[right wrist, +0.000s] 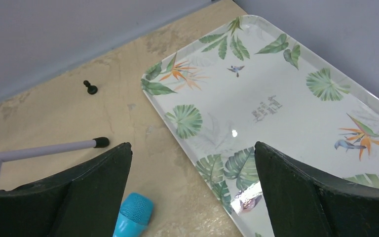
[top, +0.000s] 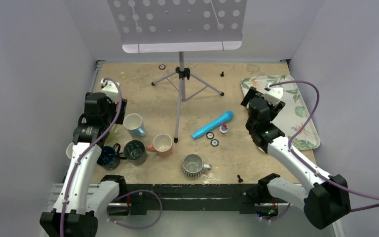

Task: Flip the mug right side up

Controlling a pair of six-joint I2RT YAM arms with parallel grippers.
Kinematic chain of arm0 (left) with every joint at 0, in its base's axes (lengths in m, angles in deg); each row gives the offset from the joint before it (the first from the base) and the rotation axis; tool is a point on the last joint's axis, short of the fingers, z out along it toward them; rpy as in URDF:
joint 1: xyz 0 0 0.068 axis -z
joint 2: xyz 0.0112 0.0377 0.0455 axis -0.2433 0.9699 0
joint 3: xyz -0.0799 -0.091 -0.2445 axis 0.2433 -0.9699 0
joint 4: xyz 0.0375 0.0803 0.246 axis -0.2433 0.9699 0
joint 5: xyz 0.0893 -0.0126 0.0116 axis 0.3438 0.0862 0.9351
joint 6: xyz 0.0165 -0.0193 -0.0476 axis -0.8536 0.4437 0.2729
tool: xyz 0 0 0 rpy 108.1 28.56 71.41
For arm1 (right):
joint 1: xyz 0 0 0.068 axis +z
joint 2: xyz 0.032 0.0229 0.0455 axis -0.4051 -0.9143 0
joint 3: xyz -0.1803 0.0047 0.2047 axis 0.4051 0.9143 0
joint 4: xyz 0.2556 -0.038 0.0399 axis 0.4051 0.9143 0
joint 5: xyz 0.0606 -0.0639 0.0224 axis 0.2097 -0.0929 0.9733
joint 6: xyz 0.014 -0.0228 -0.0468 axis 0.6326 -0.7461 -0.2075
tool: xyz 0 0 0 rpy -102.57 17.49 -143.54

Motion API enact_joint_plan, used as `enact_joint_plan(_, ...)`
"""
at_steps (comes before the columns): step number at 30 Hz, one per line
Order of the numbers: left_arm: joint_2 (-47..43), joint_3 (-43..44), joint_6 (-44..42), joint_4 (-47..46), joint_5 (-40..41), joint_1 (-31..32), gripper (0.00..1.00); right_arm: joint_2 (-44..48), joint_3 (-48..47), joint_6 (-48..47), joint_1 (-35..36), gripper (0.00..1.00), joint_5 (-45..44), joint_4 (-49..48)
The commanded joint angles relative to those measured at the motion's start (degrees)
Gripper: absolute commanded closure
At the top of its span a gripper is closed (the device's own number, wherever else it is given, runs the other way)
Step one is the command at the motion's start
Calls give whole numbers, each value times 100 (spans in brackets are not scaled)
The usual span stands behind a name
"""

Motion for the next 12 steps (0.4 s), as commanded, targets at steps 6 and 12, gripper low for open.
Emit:
enact_joint_plan(6,-910,-1339,741,-1488,-550,-505,0,75,245,402,-30,3,-748,-478)
enact_joint_plan(12,-869,-1707,892,-1689,-423,-509,0,297,493,715,-31,7,-925,-351)
